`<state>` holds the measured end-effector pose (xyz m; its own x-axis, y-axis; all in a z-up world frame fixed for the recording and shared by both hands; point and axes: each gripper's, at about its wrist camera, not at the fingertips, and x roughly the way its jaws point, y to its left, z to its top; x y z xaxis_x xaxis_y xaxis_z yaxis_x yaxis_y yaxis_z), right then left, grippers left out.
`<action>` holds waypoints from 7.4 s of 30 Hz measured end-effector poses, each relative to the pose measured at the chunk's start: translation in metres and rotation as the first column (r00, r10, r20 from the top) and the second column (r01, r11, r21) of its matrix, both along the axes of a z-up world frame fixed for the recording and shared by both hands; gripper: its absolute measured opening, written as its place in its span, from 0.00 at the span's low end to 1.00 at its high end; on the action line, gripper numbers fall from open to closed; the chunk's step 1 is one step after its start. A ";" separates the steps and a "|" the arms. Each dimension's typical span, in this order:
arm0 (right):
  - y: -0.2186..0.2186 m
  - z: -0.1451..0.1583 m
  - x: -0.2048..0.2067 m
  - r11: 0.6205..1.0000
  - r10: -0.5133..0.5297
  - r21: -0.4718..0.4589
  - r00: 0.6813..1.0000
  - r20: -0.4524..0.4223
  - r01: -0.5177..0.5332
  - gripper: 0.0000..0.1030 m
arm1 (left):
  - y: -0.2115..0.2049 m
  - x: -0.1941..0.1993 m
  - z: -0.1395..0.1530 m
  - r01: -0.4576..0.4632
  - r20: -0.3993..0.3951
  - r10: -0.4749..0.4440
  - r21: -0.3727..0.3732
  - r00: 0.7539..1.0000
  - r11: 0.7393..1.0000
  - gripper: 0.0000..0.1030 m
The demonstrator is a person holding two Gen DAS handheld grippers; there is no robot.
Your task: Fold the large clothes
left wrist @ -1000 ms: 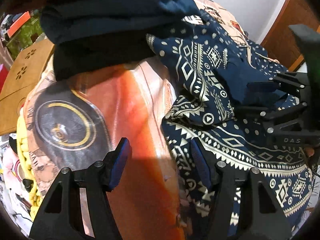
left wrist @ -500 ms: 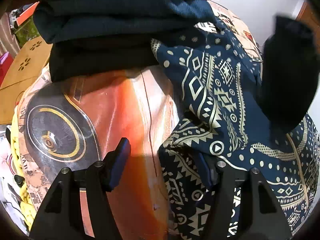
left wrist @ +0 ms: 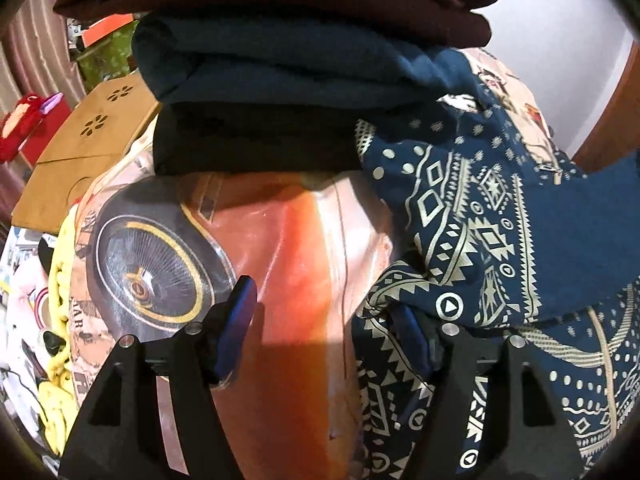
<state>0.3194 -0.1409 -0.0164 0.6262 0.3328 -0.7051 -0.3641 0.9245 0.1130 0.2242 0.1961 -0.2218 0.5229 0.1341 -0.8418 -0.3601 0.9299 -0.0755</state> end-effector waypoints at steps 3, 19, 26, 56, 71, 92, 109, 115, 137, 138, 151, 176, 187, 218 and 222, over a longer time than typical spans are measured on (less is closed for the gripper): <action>-0.022 -0.025 -0.002 0.999 -0.042 -0.010 0.997 -0.063 0.041 0.08 | 0.004 0.000 -0.006 -0.013 -0.013 0.012 -0.033 1.000 0.999 0.67; -0.089 -0.098 -0.019 0.989 -0.120 0.032 0.926 -0.358 0.141 0.13 | 0.004 -0.006 -0.011 0.026 -0.052 -0.026 0.004 0.998 1.000 0.74; -0.101 -0.078 -0.032 0.987 -0.148 0.009 0.938 -0.313 0.159 0.28 | -0.008 -0.021 0.006 0.076 -0.065 -0.070 0.085 0.995 0.994 0.74; -0.218 -0.114 -0.016 0.874 -0.359 0.147 0.820 -0.446 0.462 0.67 | -0.141 0.043 0.099 0.388 0.155 -0.385 0.008 0.910 0.922 0.76; -0.261 -0.188 0.029 0.736 -0.414 0.204 0.667 -0.620 0.646 0.67 | -0.168 0.066 0.055 0.420 0.060 -0.420 0.016 0.906 0.907 0.76; -0.200 -0.027 0.014 0.879 -0.431 0.172 0.895 -0.114 0.445 0.05 | -0.154 0.047 0.065 0.381 0.078 -0.384 0.042 0.920 0.923 0.76; -0.169 -0.048 -0.009 0.900 -0.307 0.217 0.903 -0.300 0.378 0.53 | -0.143 0.021 0.080 0.387 0.116 -0.386 0.017 0.915 0.922 0.76; -0.223 -0.113 -0.010 0.823 -0.363 0.221 0.784 -0.503 0.523 0.53 | -0.146 0.026 0.072 0.381 0.099 -0.378 -0.007 0.921 0.925 0.76; -0.256 -0.175 0.034 0.758 -0.483 0.142 0.694 -0.534 0.637 0.08 | -0.158 0.049 0.051 0.364 0.046 -0.363 -0.015 0.931 0.931 0.76; -0.255 -0.169 0.033 0.761 -0.491 0.141 0.705 -0.512 0.633 0.07 | -0.157 0.049 0.052 0.363 0.047 -0.362 -0.014 0.931 0.932 0.76; -0.172 0.005 0.002 0.894 -0.301 0.309 0.946 -0.120 0.323 0.06 | -0.154 0.039 0.063 0.371 0.076 -0.371 0.009 0.926 0.929 0.76; -0.060 -0.066 -0.030 0.985 0.008 0.160 0.911 -0.413 0.064 0.40 | -0.150 0.015 0.059 0.398 0.067 -0.397 -0.012 0.915 0.917 0.76; -0.151 -0.086 -0.008 0.911 -0.205 0.227 0.854 -0.477 0.346 0.43 | -0.162 0.022 0.058 0.411 0.067 -0.410 -0.017 0.910 0.911 0.76; -0.237 -0.170 0.013 0.652 -0.350 0.330 0.657 -0.668 0.683 0.43 | -0.159 0.026 0.046 0.372 0.060 -0.368 -0.086 0.928 0.924 0.76; -0.243 -0.177 0.023 0.622 -0.373 0.343 0.651 -0.661 0.704 0.43 | -0.160 0.026 0.045 0.374 0.051 -0.371 -0.078 0.927 0.924 0.76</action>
<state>0.3419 -0.3839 -0.1935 0.4422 0.4589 -0.7706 0.4457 0.6332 0.6328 0.2498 0.0358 -0.1767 0.5500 -0.1470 -0.8222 0.0156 0.9860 -0.1658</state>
